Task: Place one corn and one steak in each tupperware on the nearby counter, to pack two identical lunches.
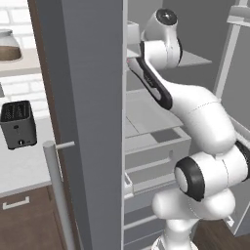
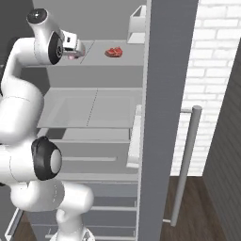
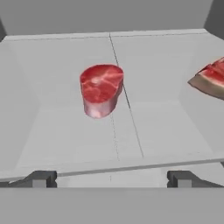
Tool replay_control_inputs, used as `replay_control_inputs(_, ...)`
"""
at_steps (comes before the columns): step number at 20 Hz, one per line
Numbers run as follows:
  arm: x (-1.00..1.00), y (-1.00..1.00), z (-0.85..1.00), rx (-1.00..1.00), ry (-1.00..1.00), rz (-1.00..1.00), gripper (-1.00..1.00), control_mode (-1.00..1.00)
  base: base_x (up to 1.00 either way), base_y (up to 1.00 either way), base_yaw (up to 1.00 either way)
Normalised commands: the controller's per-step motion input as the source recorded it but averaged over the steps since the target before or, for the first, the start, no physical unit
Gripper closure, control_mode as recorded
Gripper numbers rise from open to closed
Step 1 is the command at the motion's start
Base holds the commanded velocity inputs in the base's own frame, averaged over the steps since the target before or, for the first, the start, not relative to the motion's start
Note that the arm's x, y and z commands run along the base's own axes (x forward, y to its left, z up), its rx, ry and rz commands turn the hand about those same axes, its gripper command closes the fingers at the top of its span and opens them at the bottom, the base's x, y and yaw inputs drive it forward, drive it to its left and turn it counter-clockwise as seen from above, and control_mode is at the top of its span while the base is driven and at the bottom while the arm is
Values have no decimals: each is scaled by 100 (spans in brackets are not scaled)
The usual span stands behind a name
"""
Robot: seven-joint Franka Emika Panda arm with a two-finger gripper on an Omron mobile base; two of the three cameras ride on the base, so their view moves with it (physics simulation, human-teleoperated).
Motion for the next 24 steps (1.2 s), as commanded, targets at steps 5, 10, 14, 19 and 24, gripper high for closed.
replay_control_inputs(5,47,26,-28,0,13,5,-100,-100,0,0,0)
replay_control_inputs(10,49,0,-16,0,2,0,-100,-100,0,0,0)
replay_control_inputs(14,51,0,-16,0,0,0,-100,-100,0,0,0)
replay_control_inputs(19,41,0,-13,0,0,0,-100,-100,0,0,0)
replay_control_inputs(24,34,2,-13,0,0,0,-100,-100,0,0,0)
